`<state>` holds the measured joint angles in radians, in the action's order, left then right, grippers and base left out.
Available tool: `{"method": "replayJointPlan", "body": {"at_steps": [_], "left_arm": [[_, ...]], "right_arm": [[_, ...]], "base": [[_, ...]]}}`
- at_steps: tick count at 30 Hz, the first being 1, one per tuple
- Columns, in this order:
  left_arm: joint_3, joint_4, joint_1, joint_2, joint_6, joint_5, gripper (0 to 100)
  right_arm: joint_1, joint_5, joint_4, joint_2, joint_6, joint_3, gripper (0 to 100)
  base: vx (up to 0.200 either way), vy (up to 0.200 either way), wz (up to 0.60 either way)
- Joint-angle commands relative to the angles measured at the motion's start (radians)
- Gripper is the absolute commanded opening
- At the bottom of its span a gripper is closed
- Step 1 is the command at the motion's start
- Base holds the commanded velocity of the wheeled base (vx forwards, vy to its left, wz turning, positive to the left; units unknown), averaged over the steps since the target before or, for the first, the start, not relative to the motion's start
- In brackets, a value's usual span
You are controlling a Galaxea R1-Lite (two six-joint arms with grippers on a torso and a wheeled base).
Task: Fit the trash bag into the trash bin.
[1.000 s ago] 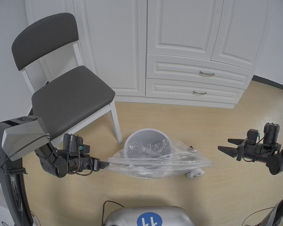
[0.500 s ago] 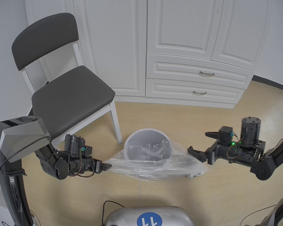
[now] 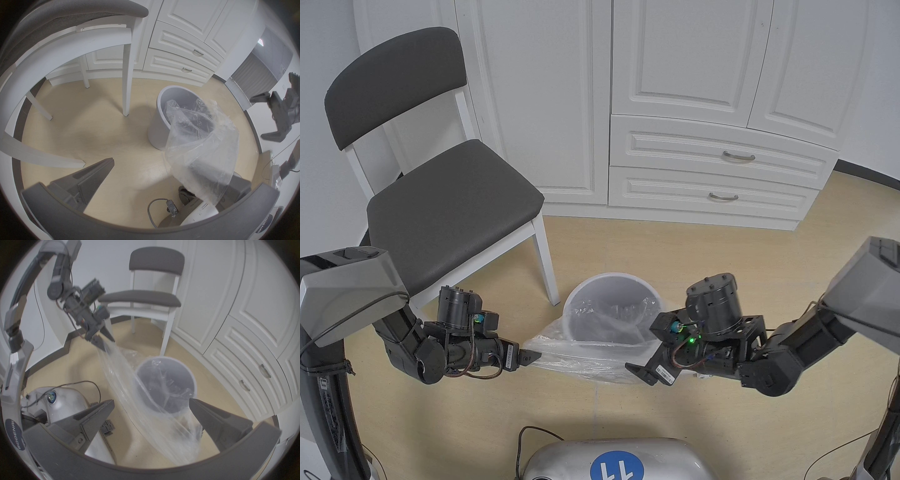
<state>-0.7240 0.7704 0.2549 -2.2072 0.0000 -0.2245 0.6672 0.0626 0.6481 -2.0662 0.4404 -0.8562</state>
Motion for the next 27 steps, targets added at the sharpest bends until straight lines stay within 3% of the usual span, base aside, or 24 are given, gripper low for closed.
{"method": "replayJointPlan", "body": {"at_steps": [1, 17, 21, 22, 27], "left_arm": [[0.0, 0.001, -0.003, 0.004, -0.002, -0.001, 100], [-0.006, 0.001, -0.011, -0.002, -0.005, -0.001, 100], [-0.008, 0.001, -0.011, -0.006, -0.005, -0.001, 100], [-0.009, 0.001, -0.014, -0.006, -0.003, -0.001, 100], [-0.015, -0.008, -0.039, -0.011, 0.0, -0.009, 100]], "right_arm": [[0.018, 0.031, -0.002, -0.152, 0.014, -0.073, 100], [-0.008, 0.057, 0.004, -0.275, -0.022, -0.205, 100], [-0.008, 0.091, 0.005, -0.296, -0.049, -0.238, 100], [-0.006, 0.106, 0.005, -0.301, -0.065, -0.248, 0], [0.023, 0.117, -0.001, -0.305, -0.08, -0.293, 0]], "base": [[0.0, 0.0, 0.0], [0.0, 0.0, 0.0], [0.0, 0.0, 0.0], [0.0, 0.0, 0.0], [0.0, 0.0, 0.0]]}}
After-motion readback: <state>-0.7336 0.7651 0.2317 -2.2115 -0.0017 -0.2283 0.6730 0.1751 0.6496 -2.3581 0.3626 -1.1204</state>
